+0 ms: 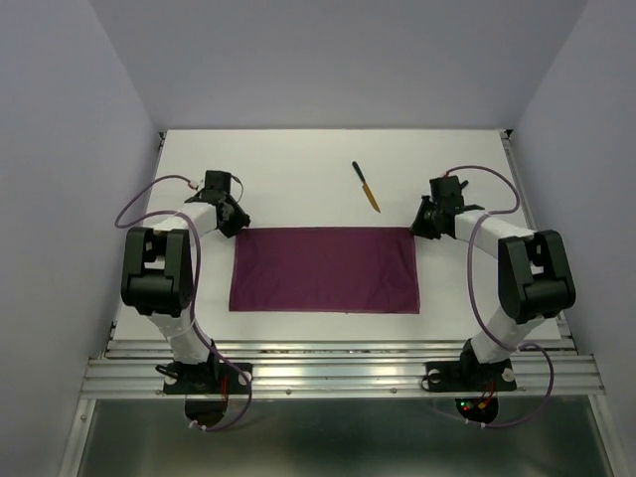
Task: Fold the napkin into a case and place the utensils inside
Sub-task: Pick up the rectangle-folded napkin from the center of the board.
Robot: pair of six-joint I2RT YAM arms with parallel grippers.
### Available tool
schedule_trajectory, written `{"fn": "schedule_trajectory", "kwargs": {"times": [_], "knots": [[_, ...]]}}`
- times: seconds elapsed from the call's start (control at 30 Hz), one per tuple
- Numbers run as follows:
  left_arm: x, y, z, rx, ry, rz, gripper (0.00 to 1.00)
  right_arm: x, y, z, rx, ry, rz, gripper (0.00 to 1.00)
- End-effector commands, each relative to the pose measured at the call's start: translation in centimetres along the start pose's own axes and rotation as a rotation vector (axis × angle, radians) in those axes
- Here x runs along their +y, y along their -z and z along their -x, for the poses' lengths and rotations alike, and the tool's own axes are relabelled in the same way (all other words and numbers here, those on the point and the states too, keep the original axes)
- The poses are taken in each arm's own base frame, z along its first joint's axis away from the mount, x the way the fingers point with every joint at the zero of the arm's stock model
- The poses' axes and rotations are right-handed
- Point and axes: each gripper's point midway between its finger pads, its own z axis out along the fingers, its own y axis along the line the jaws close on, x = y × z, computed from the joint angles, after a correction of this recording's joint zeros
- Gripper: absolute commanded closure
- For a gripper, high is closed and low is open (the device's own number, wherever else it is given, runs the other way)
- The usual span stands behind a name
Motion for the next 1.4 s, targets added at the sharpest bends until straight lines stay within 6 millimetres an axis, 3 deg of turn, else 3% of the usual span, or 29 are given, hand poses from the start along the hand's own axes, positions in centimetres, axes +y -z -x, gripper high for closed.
{"fn": "schedule_trajectory", "kwargs": {"times": [0.0,0.13,0.23,0.4,0.53,0.8,1.2,1.37], "knots": [[0.1,3.6,1.1,-0.068,-0.001,-0.011,0.6,2.2,3.5,3.6,-0.092,0.014,0.088,0.77],[1.2,5.4,1.1,-0.093,-0.01,0.014,0.6,1.6,5.2,3.4,-0.098,0.023,0.066,0.74],[2.0,6.3,0.5,-0.098,-0.008,0.028,0.6,0.2,5.8,1.3,-0.058,0.038,0.037,0.64],[5.0,5.9,-1.3,-0.078,0.014,0.133,0.6,-2.0,6.1,-2.5,0.02,0.03,-0.003,0.5],[6.4,5.4,-2.8,-0.057,0.047,0.163,0.6,-2.6,6.0,-5.5,0.099,0.023,0.017,0.46],[6.6,4.7,-4.3,-0.02,0.052,0.132,0.6,-1.9,4.7,-9.0,0.19,0.088,0.013,0.46],[6.6,3.4,-5.3,0.017,0.041,0.115,0.6,-1.1,3.9,-8.6,0.157,0.121,-0.012,0.67],[6.7,3.1,-5.7,0.027,0.04,0.112,0.6,-0.3,3.7,-8.7,0.156,0.134,0.003,0.68]]}}
